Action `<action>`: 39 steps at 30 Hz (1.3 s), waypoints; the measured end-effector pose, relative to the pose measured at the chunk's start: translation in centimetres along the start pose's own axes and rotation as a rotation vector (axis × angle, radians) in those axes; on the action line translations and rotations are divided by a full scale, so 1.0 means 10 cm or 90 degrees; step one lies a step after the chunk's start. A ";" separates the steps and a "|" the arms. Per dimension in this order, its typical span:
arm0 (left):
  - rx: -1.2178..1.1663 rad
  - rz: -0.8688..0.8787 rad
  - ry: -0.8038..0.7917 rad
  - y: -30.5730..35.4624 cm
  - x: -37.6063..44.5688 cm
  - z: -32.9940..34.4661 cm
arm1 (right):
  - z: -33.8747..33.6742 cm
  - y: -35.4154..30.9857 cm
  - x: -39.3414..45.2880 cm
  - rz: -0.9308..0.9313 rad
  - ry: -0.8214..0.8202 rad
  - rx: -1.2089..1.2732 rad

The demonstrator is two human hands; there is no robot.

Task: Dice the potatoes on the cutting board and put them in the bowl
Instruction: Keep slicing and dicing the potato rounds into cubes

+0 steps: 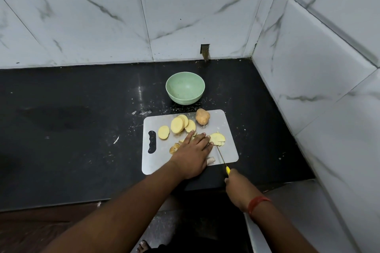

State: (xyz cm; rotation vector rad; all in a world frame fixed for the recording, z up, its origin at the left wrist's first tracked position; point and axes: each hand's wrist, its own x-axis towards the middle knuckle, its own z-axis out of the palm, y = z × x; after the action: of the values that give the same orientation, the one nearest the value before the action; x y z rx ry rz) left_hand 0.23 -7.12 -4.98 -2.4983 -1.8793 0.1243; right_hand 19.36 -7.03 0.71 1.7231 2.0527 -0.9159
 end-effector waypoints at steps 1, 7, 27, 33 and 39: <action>-0.004 -0.004 -0.004 0.00 0.00 0.00 | 0.01 0.04 -0.03 -0.003 -0.011 -0.016; -0.070 -0.032 -0.019 0.01 -0.03 -0.04 | -0.11 0.01 -0.07 -0.044 0.037 0.036; -0.073 0.007 0.041 -0.07 -0.05 0.01 | -0.20 -0.39 0.23 0.013 0.017 -0.036; -0.060 0.011 0.051 -0.07 -0.06 0.01 | -0.18 -0.34 0.23 -0.016 0.005 -0.025; -0.048 -0.001 0.046 -0.05 -0.06 -0.02 | -0.11 -0.20 0.17 -0.035 -0.018 0.005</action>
State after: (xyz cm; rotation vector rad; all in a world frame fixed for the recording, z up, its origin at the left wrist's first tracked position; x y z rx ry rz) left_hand -0.37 -7.58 -4.75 -2.5128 -1.8924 -0.0382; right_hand 17.25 -5.14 1.06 1.6551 2.0904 -0.9615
